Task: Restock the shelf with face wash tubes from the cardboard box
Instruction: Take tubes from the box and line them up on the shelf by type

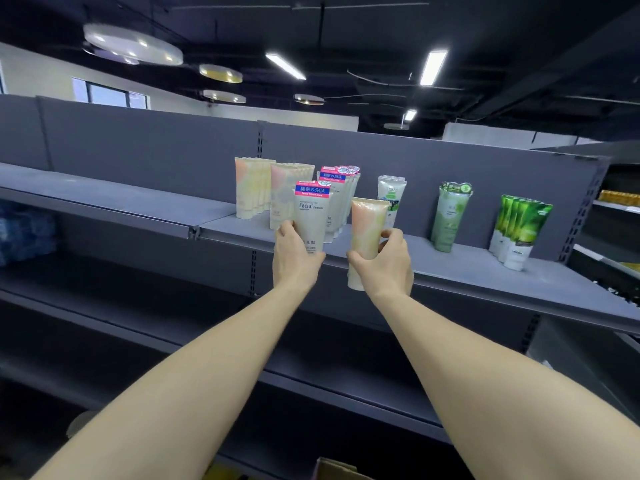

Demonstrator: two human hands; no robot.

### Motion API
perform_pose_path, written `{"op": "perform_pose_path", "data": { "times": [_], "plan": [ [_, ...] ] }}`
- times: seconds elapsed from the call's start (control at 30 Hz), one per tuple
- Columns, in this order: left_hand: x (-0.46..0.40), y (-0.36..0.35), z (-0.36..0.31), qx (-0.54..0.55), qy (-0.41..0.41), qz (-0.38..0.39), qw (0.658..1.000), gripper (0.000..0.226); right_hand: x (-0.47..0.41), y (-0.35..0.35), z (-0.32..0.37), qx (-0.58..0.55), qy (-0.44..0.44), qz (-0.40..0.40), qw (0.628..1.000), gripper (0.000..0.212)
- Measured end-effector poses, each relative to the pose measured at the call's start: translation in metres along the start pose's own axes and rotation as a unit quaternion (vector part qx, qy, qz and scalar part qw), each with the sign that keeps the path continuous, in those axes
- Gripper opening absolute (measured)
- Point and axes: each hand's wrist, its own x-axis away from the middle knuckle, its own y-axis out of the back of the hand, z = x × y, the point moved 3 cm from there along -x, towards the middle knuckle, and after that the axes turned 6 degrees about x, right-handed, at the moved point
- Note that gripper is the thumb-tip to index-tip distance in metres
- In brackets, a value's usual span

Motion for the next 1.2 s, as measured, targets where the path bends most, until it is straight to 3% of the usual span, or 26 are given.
{"op": "perform_pose_path", "data": {
  "times": [0.43,0.67,1.2],
  "plan": [
    [-0.077,-0.041,0.018,0.080,-0.031,0.065,0.994,0.061,-0.043,-0.032,0.027,-0.011,-0.044,-0.094,0.995,0.057],
    [-0.085,-0.057,0.023,0.094,-0.055,0.076,0.991,0.077,-0.051,-0.034,0.024,0.002,-0.075,-0.136,0.988,0.056],
    [-0.092,-0.067,0.029,0.079,-0.066,0.140,0.985,0.083,-0.051,-0.037,0.018,0.019,-0.069,-0.135,0.988,0.056]
  ]
}}
